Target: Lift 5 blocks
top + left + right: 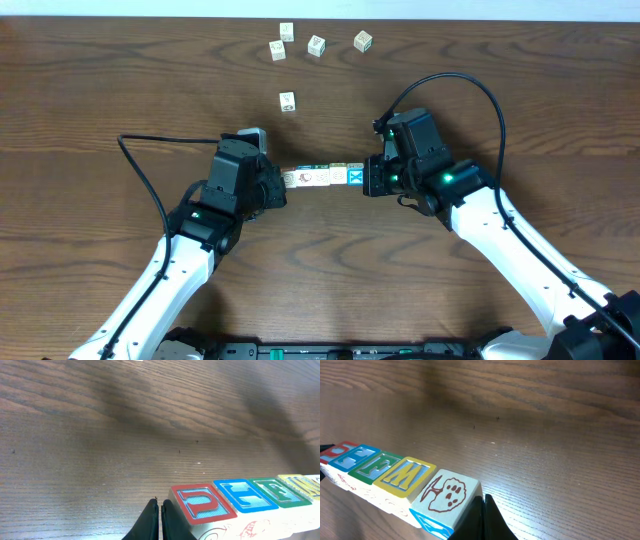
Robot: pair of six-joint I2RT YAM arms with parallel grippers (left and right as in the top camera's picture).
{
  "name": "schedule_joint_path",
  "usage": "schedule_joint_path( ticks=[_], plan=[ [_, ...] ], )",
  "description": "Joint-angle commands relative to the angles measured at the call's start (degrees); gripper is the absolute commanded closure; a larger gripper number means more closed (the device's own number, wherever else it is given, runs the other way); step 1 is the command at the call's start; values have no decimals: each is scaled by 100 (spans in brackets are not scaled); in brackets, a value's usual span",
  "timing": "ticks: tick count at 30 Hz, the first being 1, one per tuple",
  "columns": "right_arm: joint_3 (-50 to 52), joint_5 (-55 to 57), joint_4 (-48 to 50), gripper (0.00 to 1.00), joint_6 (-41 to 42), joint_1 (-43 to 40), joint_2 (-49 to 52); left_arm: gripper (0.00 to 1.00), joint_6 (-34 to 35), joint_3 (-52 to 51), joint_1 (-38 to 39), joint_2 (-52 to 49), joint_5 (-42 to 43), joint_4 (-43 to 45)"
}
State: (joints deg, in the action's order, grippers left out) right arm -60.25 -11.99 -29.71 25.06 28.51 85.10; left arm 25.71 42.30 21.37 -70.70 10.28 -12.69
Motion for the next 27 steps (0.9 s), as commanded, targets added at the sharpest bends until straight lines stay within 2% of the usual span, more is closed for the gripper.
schedule_joint_path(
  ticks=[1, 27],
  plan=[
    [-168, -2109, 208, 99, 20, 616, -90, 93, 98, 448, 319, 127, 1611, 240],
    [-168, -1996, 208, 99, 20, 702, -286, 93, 116, 450, 378, 459, 1609, 240]
  ],
)
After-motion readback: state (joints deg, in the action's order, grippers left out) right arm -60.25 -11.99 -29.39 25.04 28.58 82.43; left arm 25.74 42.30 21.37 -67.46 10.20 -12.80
